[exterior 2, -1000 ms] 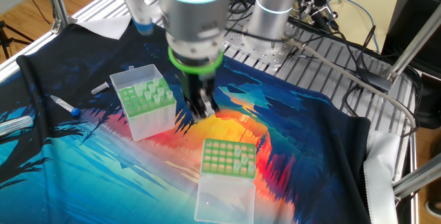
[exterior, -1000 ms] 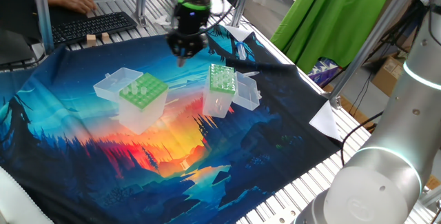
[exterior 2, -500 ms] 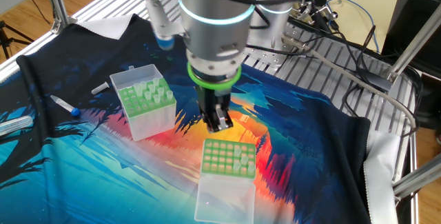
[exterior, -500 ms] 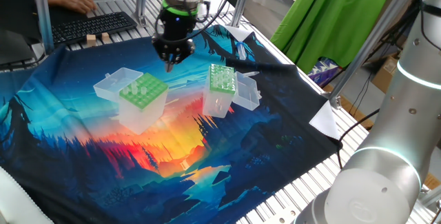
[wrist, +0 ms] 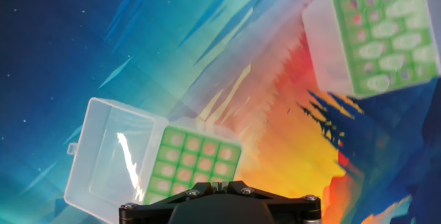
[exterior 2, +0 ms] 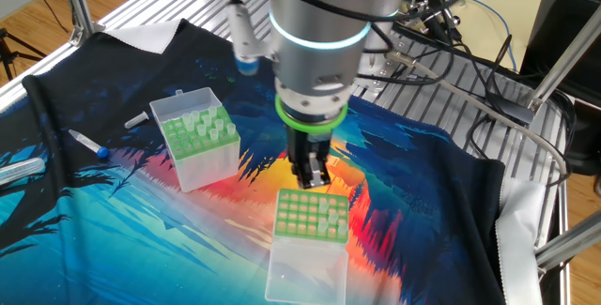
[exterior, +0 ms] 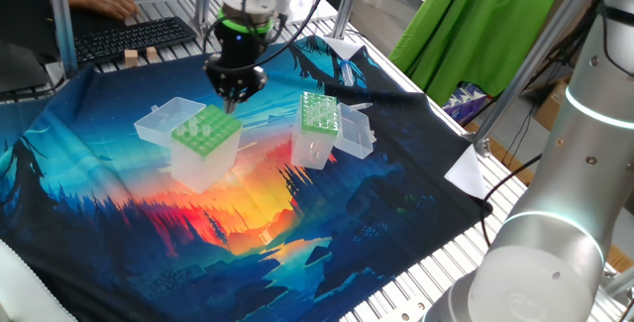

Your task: Transfer all large pipette tips from one holder to another

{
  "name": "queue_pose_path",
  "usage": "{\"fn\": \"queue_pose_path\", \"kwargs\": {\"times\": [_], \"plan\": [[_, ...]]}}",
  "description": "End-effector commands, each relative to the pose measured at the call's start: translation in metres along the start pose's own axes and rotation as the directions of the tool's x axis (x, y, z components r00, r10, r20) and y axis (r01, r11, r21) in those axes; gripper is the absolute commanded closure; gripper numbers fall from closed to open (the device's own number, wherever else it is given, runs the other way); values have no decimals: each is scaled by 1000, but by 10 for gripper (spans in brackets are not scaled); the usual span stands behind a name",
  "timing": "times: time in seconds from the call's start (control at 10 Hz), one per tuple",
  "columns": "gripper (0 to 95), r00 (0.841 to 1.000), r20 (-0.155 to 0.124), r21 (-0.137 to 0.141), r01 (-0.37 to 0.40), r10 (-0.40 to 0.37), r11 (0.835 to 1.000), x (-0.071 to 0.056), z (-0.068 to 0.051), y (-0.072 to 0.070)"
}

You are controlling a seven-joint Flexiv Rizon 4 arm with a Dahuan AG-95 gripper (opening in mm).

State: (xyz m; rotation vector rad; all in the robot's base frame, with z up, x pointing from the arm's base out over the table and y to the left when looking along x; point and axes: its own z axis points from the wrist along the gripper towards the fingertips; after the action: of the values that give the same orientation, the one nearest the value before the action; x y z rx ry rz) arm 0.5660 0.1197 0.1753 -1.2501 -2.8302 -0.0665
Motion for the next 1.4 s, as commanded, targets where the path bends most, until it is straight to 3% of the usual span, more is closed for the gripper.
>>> {"fn": "queue_pose_path", "kwargs": {"times": [0.1,0.3,0.6,1.0,1.4], "plan": [[950,1000,5,-2,-17,17,1000,5,2,2],[950,1000,8,-5,-11,11,1000,5,3,3],[950,999,34,6,-7,6,1000,5,3,3],[950,998,39,14,51,-52,999,5,3,3],[950,998,22,4,64,-64,998,5,3,3]]}}
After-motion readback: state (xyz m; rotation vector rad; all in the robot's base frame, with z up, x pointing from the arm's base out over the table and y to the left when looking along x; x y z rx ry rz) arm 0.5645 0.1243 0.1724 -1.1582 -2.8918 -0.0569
